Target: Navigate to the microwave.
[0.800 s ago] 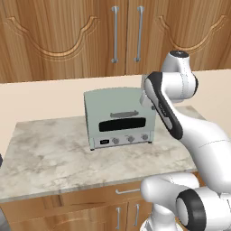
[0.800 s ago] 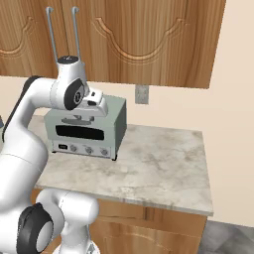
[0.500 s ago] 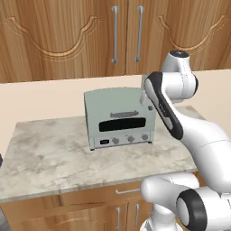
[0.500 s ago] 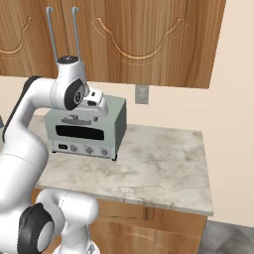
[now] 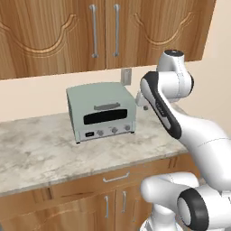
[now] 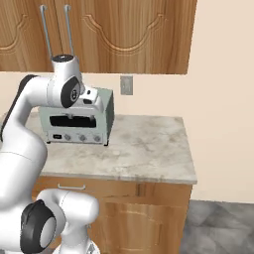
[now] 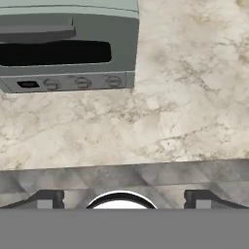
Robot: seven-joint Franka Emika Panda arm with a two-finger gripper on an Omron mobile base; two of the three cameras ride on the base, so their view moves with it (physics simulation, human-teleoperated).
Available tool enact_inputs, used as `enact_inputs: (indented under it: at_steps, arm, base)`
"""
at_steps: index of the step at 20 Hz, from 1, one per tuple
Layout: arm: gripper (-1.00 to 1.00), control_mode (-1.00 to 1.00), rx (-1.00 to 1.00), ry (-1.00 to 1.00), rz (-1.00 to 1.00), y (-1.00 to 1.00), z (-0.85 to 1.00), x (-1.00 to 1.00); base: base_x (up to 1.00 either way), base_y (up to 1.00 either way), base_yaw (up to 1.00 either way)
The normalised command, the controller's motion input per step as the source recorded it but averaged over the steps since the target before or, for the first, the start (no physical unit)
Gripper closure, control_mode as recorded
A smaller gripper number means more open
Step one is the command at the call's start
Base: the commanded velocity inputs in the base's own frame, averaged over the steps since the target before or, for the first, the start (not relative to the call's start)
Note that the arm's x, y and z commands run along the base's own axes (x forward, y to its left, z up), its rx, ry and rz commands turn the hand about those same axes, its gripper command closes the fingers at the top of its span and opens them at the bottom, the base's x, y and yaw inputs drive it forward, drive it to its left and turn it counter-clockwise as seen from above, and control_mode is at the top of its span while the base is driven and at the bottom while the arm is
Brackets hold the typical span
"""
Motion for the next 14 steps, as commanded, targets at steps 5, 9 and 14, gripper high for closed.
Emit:
enact_inputs:
  at_steps: [5, 9, 14]
  arm:
    - [-1.0, 1.0, 0.0, 0.0, 0.0, 0.0, 0.0, 0.0]
    - [-1.0, 1.0, 0.0, 0.0, 0.0, 0.0, 0.0, 0.0]
    - [-1.0, 1.0, 0.0, 0.0, 0.0, 0.0, 0.0, 0.0]
  base:
    - [-0.37, -0.02, -0.85]
    - [-0.15, -0.09, -0.9]
    - [-0.06, -0.09, -0.93]
